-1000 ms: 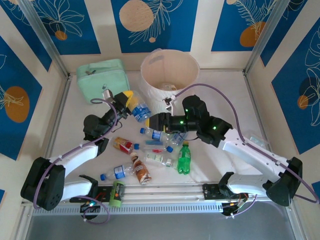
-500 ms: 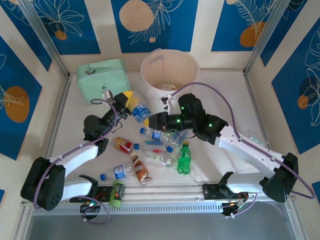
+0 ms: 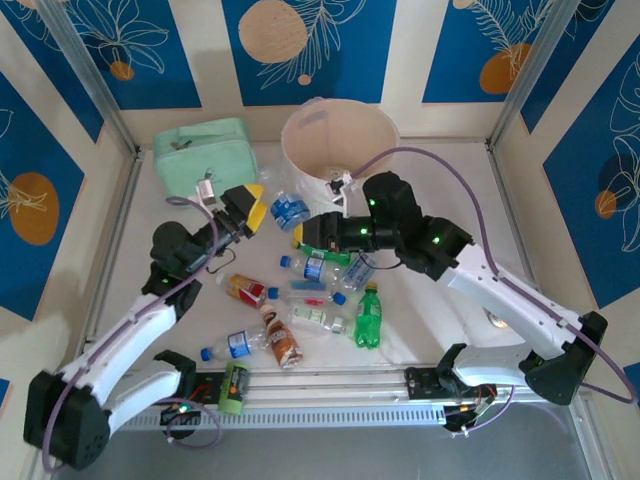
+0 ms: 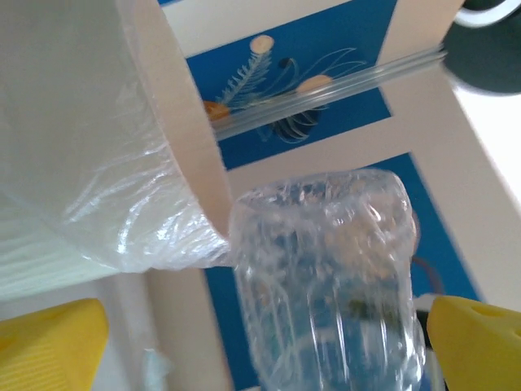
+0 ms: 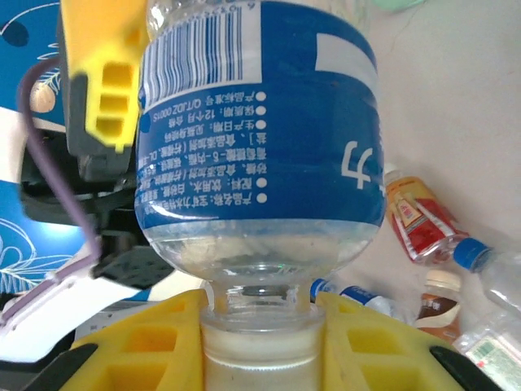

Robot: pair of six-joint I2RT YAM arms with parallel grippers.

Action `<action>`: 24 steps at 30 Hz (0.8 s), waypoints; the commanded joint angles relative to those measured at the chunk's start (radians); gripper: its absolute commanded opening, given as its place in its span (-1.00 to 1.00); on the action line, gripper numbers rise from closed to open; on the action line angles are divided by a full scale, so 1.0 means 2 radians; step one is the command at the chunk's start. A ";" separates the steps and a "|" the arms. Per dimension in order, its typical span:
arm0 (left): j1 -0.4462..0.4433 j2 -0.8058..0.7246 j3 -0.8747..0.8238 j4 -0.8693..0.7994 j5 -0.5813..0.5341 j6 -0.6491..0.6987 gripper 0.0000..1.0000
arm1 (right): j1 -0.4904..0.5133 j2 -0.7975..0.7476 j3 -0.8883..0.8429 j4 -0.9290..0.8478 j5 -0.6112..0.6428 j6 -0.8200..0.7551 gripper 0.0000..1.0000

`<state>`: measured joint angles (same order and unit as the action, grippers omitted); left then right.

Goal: Put the plastic bottles in the bin

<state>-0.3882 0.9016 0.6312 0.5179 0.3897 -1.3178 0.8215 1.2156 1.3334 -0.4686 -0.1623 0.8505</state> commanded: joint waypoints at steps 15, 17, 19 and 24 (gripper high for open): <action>0.007 -0.037 0.079 -0.312 -0.055 0.163 0.96 | -0.146 0.055 0.216 -0.180 0.059 -0.095 -0.69; 0.007 -0.037 0.081 -0.322 -0.057 0.169 0.95 | -0.167 0.069 0.225 -0.188 0.059 -0.100 -0.69; 0.007 -0.037 0.082 -0.333 -0.058 0.175 0.94 | -0.184 0.086 0.234 -0.197 0.058 -0.105 -0.69; 0.007 -0.038 0.086 -0.351 -0.055 0.185 0.88 | -0.207 0.134 0.264 -0.215 0.068 -0.132 -0.69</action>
<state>-0.3847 0.8398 0.7952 -0.1482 0.2859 -0.9852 0.4225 1.4460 1.8069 -0.8528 -0.0391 0.6422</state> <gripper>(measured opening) 0.949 0.290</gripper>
